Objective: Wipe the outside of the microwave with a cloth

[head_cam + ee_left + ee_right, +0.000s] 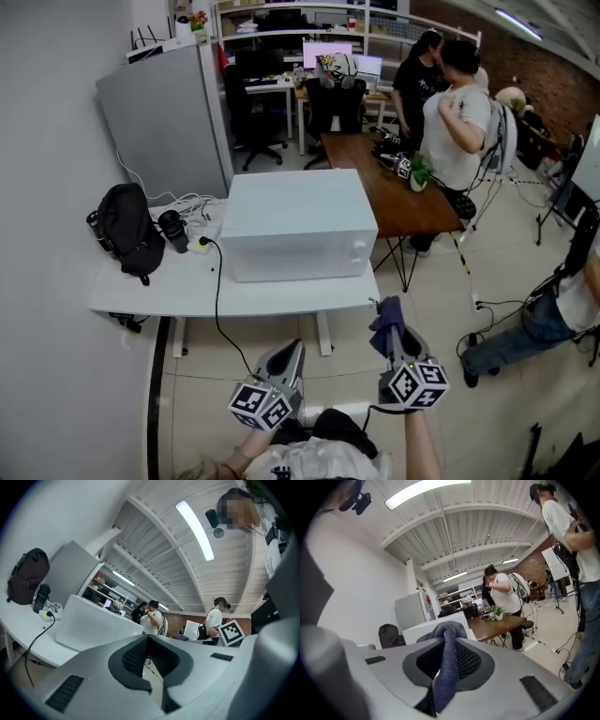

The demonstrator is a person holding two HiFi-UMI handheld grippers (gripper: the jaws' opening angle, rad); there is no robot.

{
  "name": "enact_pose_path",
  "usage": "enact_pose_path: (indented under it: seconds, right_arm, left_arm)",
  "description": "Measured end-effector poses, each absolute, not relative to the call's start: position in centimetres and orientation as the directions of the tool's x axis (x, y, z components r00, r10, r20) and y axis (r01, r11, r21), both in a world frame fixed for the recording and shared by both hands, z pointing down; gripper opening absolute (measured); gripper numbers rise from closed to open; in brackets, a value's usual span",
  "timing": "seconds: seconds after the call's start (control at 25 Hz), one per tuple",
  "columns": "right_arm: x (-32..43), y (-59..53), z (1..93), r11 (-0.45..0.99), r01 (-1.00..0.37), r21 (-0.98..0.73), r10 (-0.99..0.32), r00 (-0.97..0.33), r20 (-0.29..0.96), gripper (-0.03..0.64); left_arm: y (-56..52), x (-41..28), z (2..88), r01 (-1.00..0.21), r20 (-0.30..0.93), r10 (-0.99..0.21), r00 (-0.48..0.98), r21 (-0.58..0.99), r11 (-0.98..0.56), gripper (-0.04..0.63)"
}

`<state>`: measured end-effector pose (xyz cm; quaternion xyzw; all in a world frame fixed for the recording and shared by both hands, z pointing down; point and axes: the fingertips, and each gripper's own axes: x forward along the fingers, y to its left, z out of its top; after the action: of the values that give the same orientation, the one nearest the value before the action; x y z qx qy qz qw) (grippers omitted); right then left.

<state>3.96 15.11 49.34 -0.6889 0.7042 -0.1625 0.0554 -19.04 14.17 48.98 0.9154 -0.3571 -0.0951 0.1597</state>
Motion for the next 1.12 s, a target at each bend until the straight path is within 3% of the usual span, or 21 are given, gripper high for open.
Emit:
enact_pose_path:
  seconds: [0.4, 0.84, 1.12]
  right_arm:
    - [17.9, -5.6, 43.0, -0.023, -0.992, -0.12, -0.998, 0.016, 0.063, 0.071]
    - [20.7, -32.2, 47.7, 0.248, -0.964, -0.093, -0.935, -0.263, 0.237, 0.071]
    - [17.6, -36.8, 51.1, 0.383, -0.916, -0.114, -0.869, -0.4, 0.291, 0.071]
  left_arm:
    - [5.7, -17.0, 48.6, -0.628, -0.083, -0.708, 0.701, 0.398, -0.669, -0.014]
    - [-4.4, -11.9, 48.4, -0.785, -0.064, -0.871, 0.487, 0.405, -0.469, -0.014]
    - [-6.0, -12.1, 49.4, -0.849, -0.02, -0.932, 0.362, 0.406, -0.339, -0.014]
